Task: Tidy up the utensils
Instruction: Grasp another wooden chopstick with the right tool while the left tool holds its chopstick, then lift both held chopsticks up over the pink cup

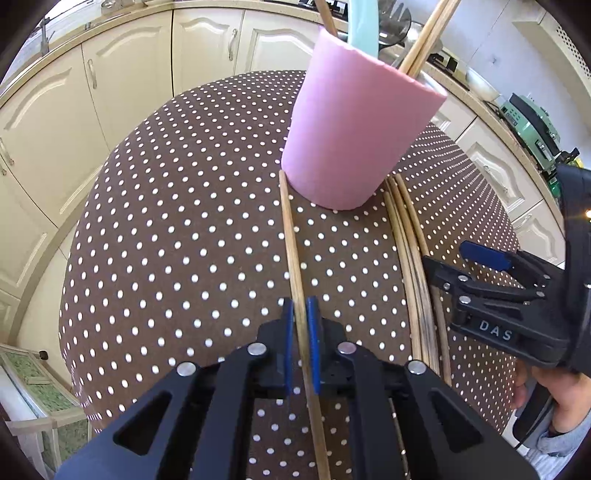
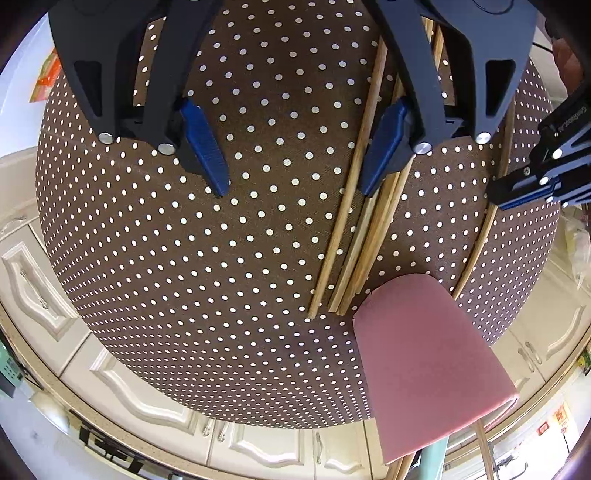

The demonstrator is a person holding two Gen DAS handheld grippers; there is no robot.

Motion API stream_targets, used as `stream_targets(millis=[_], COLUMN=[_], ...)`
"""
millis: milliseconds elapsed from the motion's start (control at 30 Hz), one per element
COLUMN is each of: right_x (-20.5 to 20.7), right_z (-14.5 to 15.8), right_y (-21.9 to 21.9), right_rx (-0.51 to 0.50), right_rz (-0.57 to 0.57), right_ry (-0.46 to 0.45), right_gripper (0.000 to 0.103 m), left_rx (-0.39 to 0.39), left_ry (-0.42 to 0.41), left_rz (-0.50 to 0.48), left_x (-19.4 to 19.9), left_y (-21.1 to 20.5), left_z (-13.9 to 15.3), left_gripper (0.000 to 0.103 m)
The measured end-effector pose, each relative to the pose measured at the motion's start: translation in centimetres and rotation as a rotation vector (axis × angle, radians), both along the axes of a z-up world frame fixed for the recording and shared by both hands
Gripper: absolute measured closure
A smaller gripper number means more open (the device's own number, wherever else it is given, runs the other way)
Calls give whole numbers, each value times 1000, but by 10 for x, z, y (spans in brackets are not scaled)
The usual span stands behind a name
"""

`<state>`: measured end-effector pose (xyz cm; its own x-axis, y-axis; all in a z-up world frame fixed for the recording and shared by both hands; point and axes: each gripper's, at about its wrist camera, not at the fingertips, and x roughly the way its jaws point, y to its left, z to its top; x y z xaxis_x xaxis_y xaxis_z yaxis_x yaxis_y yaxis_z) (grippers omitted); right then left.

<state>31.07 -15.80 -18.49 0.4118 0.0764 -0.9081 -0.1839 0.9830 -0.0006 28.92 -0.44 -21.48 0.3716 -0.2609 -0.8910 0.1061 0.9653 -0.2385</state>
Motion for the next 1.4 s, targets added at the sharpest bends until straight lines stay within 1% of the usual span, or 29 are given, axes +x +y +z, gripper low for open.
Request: stream_targets(millis=[33,67,100,167,200,233,300,400,500,567,633,700,767,800,867,900,967,1000,1100,1133,1200,1267,1333,1400], right_x=[8,13,14,17,16,17,14,5,-7,-17,-24,-29,-39,-47,-52,-55,-61,-66,-74,-76,-84,-89,-85,-78], right_z=[1,2,3,3,3,3,2,3,14,22,30,35,43,46,55,60,73,79,98,106,124,134,143,151], right_y=[1,1,1,0,1,-2,-6,-14,-24,-31,-39,-43,-48,-49,-55,-57,-61,-60,-65,-66,-58,-56,-56,-52], right_rx=[1,5,10,19,23,43,78,129,194,223,253,273,283,297,334,351,398,417,478,480,447,464,465,477], right_rz=[7,13,24,43,47,48,43,44,48,49,53,59,49,47,38,39,47,52,78,81,98,103,102,111], right_ry=[4,7,10,18,17,16,11,-17,-85,-127,-170,-184,-235,-236,-273,-295,-348,-370,-457,-501,-599,-658,-720,-760], right_gripper=[54,62,73,81,89,93,96,97,97,98,98,98,98,98,98,98,98,98,98,98,97,97,97,97], left_rx=[5,9,16,22,14,5,-9,-29,-89,-123,-128,-138,-127,-127,-125,-144,-158,-165,-174,-185,-191,-187,-191,-191], left_ry=[1,0,-6,-18,-23,-29,-45,-64,-123,-176,-223,-256,-288,-324,-374,-405,-456,-499,-589,-619,-680,-750,-828,-892], left_rz=[-3,-6,-17,-26,-21,-14,-3,14,37,31,26,24,41,34,34,28,21,12,-1,-7,-15,-18,-18,-21], left_x=[2,4,6,7,7,7,3,-5,-19,-28,-36,-44,-53,-61,-69,-72,-76,-78,-77,-76,-74,-72,-69,-62], left_y=[-1,-3,-4,-6,-6,-6,-2,3,8,8,7,6,5,5,5,7,6,5,1,0,-3,-6,-7,-12], left_z=[0,0,0,0,0,1,0,1,9,21,31,39,47,54,65,71,82,90,107,113,124,136,148,158], left_gripper=[94,94,94,94,94,95,95,96,96,96,96,97,97,97,97,97,97,97,97,97,97,97,97,97])
